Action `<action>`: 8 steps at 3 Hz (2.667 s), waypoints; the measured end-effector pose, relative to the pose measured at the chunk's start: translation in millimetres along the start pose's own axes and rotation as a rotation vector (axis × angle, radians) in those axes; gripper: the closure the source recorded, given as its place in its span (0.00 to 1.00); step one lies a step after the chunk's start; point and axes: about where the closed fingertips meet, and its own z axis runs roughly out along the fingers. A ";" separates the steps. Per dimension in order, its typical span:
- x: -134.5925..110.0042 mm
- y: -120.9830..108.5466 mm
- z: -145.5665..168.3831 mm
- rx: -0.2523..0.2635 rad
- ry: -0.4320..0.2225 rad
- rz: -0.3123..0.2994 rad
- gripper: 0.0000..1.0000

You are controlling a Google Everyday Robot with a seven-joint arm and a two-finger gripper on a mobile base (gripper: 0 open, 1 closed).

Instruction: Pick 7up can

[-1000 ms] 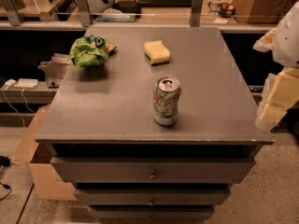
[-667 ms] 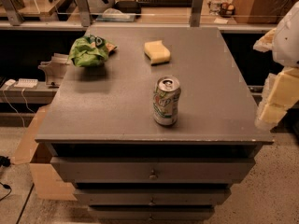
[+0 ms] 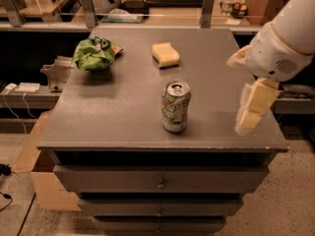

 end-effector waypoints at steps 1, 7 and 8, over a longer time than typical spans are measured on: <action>-18.8 -9.3 27.9 -0.068 -0.087 -0.043 0.00; -72.8 -4.9 105.7 -0.355 -0.469 -0.177 0.18; -78.9 -3.6 114.6 -0.381 -0.472 -0.175 0.41</action>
Offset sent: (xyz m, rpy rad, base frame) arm 0.0435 0.0487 -0.0496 0.3255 0.0993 0.1691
